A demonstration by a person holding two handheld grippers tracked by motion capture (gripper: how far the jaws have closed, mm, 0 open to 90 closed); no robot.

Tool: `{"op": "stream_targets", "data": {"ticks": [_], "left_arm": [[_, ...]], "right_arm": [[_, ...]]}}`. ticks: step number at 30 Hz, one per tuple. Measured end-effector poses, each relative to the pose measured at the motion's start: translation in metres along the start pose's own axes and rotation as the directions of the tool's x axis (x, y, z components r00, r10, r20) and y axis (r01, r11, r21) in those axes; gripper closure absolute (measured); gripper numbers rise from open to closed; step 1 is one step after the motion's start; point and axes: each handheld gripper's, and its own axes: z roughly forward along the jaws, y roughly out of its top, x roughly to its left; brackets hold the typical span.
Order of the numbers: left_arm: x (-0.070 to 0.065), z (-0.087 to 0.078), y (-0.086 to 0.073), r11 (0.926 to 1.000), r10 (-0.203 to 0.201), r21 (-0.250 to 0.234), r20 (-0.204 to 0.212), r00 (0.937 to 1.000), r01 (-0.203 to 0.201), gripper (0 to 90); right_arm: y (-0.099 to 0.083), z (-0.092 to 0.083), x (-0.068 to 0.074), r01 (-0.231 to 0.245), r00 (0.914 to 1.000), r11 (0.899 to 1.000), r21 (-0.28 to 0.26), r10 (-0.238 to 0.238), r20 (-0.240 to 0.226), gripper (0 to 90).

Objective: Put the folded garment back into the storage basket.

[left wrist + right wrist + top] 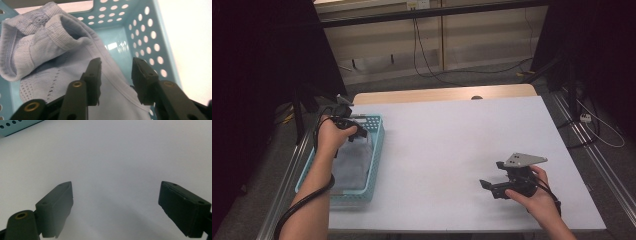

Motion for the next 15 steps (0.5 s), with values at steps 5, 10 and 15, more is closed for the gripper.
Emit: {"op": "stream_targets", "data": {"ticks": [5, 10, 15], "left_arm": [[-0.009, -0.005, 0.003, 0.9996, 0.026, 0.006, 0.014, 0.9996, -0.026, 51.3], [-0.021, -0.010, 0.006, 0.9988, 0.047, 0.012, 0.028, 0.9985, -0.047, 44.3], [-0.031, -0.014, 0.007, 0.9976, 0.069, 0.008, 0.032, 0.9971, -0.069, 40.1]], "right_arm": [[0.000, -0.002, -0.001, -0.003, 1.0000, 1.000, -0.004, 0.003, 0.006, 12.5], [0.000, -0.002, -0.002, -0.004, 1.0000, 1.000, -0.003, 0.004, 0.007, 12.5], [0.000, -0.002, -0.003, -0.002, 1.0000, 1.000, -0.005, 0.002, 0.007, 12.6]]}}
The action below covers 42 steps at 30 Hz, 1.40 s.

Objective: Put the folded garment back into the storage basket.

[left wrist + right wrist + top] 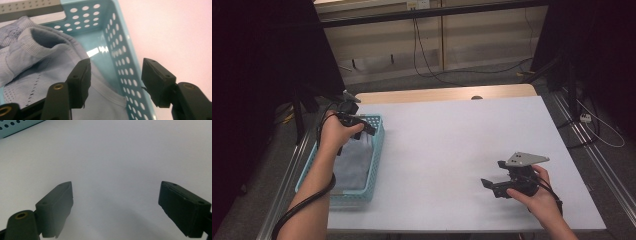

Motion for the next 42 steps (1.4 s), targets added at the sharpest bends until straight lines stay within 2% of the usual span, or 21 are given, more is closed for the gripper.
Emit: {"op": "stream_targets", "data": {"ticks": [2, 4, 6, 16, 19, 23, 24, 27, 29, 42], "left_arm": [[-0.001, -0.001, 0.000, 1.0000, 0.005, 0.002, 0.002, 1.0000, -0.005, 38.2], [-0.007, -0.004, 0.001, 0.9996, 0.026, 0.007, 0.003, 0.9997, -0.026, 36.2], [-0.012, -0.005, 0.002, 0.9997, 0.022, -0.006, 0.018, 0.9996, -0.022, 33.4], [-0.038, -0.005, 0.006, 0.9967, 0.081, -0.016, 0.049, 0.9955, -0.080, 28.3], [-0.047, -0.005, 0.007, 0.9940, 0.109, -0.021, 0.062, 0.9921, -0.108, 26.7], [-0.059, -0.004, 0.007, 0.9920, 0.125, -0.028, 0.085, 0.9885, -0.123, 25.8], [-0.061, -0.005, 0.007, 0.9900, 0.140, -0.027, 0.090, 0.9860, -0.138, 25.5], [-0.069, -0.004, 0.006, 0.9885, 0.150, -0.033, 0.105, 0.9830, -0.148, 25.0], [-0.074, -0.003, 0.006, 0.9860, 0.166, -0.034, 0.122, 0.9785, -0.163, 24.0], [-0.094, 0.004, 0.001, 0.9791, 0.203, -0.053, 0.170, 0.9644, -0.197, 20.8]], "right_arm": [[0.000, 0.000, 0.000, 0.002, 1.0000, 1.000, 0.000, -0.002, -0.001, 12.5], [0.000, 0.000, 0.001, 0.003, 1.0000, 1.000, 0.001, -0.003, -0.004, 12.6], [0.000, 0.000, 0.001, 0.004, 1.0000, 1.000, 0.001, -0.004, -0.004, 12.6], [-0.001, 0.002, 0.000, 0.004, 1.0000, 1.000, 0.009, -0.004, -0.009, 12.6], [-0.001, 0.002, 0.000, 0.004, 1.0000, 1.000, 0.008, -0.004, -0.009, 12.5], [0.000, 0.002, -0.001, 0.002, 0.9999, 1.000, 0.005, -0.001, -0.010, 12.5], [0.000, 0.002, -0.001, -0.001, 0.9999, 1.000, 0.005, 0.001, -0.012, 12.5], [0.000, 0.002, -0.002, -0.001, 0.9999, 1.000, 0.006, 0.001, -0.011, 12.5], [0.000, 0.002, -0.002, 0.000, 0.9999, 1.000, 0.006, 0.001, -0.010, 12.5], [-0.002, 0.001, -0.003, -0.005, 0.9999, 1.000, 0.012, 0.005, -0.013, 11.6]]}}
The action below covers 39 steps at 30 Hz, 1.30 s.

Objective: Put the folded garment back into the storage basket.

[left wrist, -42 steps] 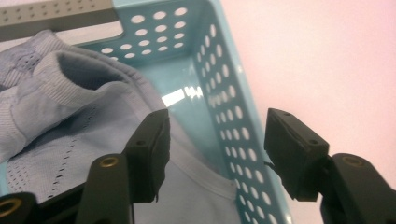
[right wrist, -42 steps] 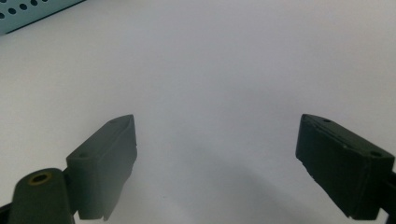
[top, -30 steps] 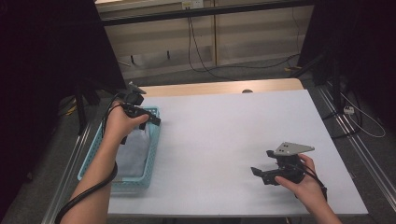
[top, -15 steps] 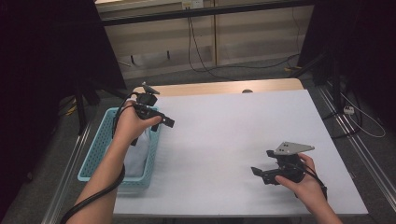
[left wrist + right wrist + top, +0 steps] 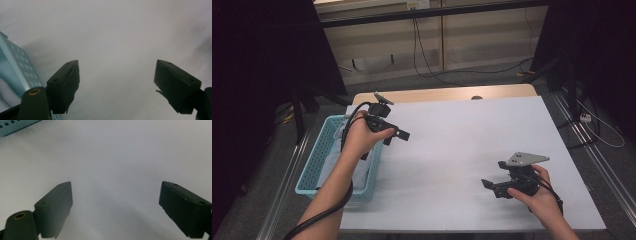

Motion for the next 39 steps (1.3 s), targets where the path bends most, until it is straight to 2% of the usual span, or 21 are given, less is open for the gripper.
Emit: {"op": "stream_targets", "data": {"ticks": [10, 11, 12, 17, 27, 28, 30, 39], "left_arm": [[-0.010, 0.012, -0.007, 0.9995, 0.031, 0.002, 0.035, 0.9989, -0.031, 18.8], [-0.011, 0.013, -0.007, 0.9990, 0.044, 0.012, 0.039, 0.9983, -0.044, 18.6], [-0.013, 0.014, -0.008, 0.9993, 0.037, 0.000, 0.039, 0.9985, -0.037, 18.4], [-0.020, 0.016, -0.011, 0.9966, 0.081, 0.008, 0.052, 0.9954, -0.081, 18.0], [-0.031, 0.021, -0.017, 0.9940, 0.109, 0.006, 0.072, 0.9915, -0.110, 17.2], [-0.032, 0.021, -0.018, 0.9916, 0.128, 0.011, 0.075, 0.9890, -0.129, 17.2], [-0.035, 0.022, -0.019, 0.9904, 0.137, 0.010, 0.082, 0.9872, -0.138, 16.8], [-0.038, 0.025, -0.024, 0.9893, 0.144, 0.006, 0.099, 0.9846, -0.145, 16.4]], "right_arm": [[0.000, -0.001, 0.000, 0.000, 1.0000, 1.000, -0.001, 0.000, 0.001, 11.1], [-0.001, -0.002, 0.000, 0.000, 1.0000, 1.000, -0.001, 0.000, 0.001, 11.0], [-0.001, -0.002, 0.000, 0.001, 1.0000, 1.000, -0.001, -0.001, 0.002, 11.0], [-0.001, -0.003, 0.000, -0.003, 1.0000, 1.000, -0.004, 0.003, 0.000, 10.9], [-0.002, -0.004, 0.000, -0.003, 1.0000, 1.000, -0.002, 0.003, 0.001, 10.4], [-0.003, -0.004, 0.000, -0.003, 1.0000, 1.000, -0.002, 0.003, 0.001, 10.2], [-0.003, -0.004, 0.000, -0.004, 1.0000, 1.000, -0.001, 0.004, 0.002, 10.0], [-0.003, -0.005, 0.000, -0.002, 1.0000, 1.000, -0.001, 0.002, -0.005, 9.5]]}}
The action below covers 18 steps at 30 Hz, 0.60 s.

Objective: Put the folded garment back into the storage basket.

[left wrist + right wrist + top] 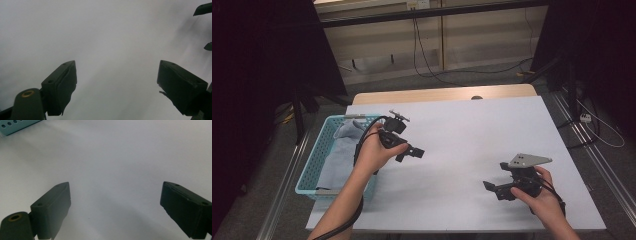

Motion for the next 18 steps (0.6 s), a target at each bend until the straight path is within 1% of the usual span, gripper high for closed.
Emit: {"op": "stream_targets", "data": {"ticks": [2, 3, 4, 6, 7, 9, 12, 13, 17, 18], "left_arm": [[-0.001, 0.002, -0.002, 1.0000, 0.004, -0.001, 0.007, 1.0000, -0.004, 16.1], [0.000, 0.002, -0.003, 0.9998, 0.017, 0.005, 0.009, 0.9998, -0.017, 15.9], [-0.001, 0.003, -0.004, 0.9999, 0.010, -0.001, 0.011, 0.9999, -0.010, 15.8], [-0.001, 0.005, -0.006, 1.0000, 0.009, 0.000, 0.011, 0.9999, -0.009, 15.8], [-0.001, 0.005, -0.007, 0.9998, 0.018, 0.007, 0.011, 0.9998, -0.018, 15.8], [-0.001, 0.006, -0.009, 0.9999, 0.012, 0.003, 0.016, 0.9998, -0.013, 15.7], [-0.001, 0.007, -0.012, 0.9996, 0.026, 0.015, 0.012, 0.9996, -0.026, 15.5], [-0.001, 0.007, -0.013, 0.9997, 0.018, 0.016, 0.017, 0.9997, -0.018, 15.5], [-0.001, 0.008, -0.018, 0.9996, 0.024, 0.017, 0.018, 0.9995, -0.025, 15.4], [-0.002, 0.008, -0.019, 0.9998, 0.016, 0.015, 0.022, 0.9996, -0.016, 15.5]], "right_arm": [[0.000, 0.000, 0.000, -0.001, 1.0000, 1.000, 0.001, 0.001, 0.001, 9.5], [0.000, 0.000, 0.000, -0.002, 1.0000, 1.000, 0.002, 0.002, 0.000, 9.5], [0.000, 0.000, 0.000, 0.000, 1.0000, 1.000, 0.002, 0.000, -0.002, 9.4], [0.000, 0.000, 0.000, 0.001, 1.0000, 1.000, 0.002, -0.001, -0.003, 9.4], [0.000, 0.000, 0.000, 0.001, 1.0000, 1.000, 0.002, -0.001, -0.003, 9.4], [-0.001, 0.000, 0.000, 0.001, 1.0000, 1.000, 0.004, -0.001, -0.004, 9.4], [-0.001, 0.000, 0.000, 0.001, 1.0000, 1.000, 0.005, -0.001, -0.003, 9.4], [-0.001, 0.000, 0.000, 0.001, 1.0000, 1.000, 0.005, -0.001, -0.002, 9.4], [-0.001, -0.001, 0.000, 0.000, 1.0000, 1.000, 0.006, 0.000, -0.005, 9.4], [-0.001, -0.001, 0.000, 0.001, 1.0000, 1.000, 0.007, -0.001, -0.008, 9.4]]}}
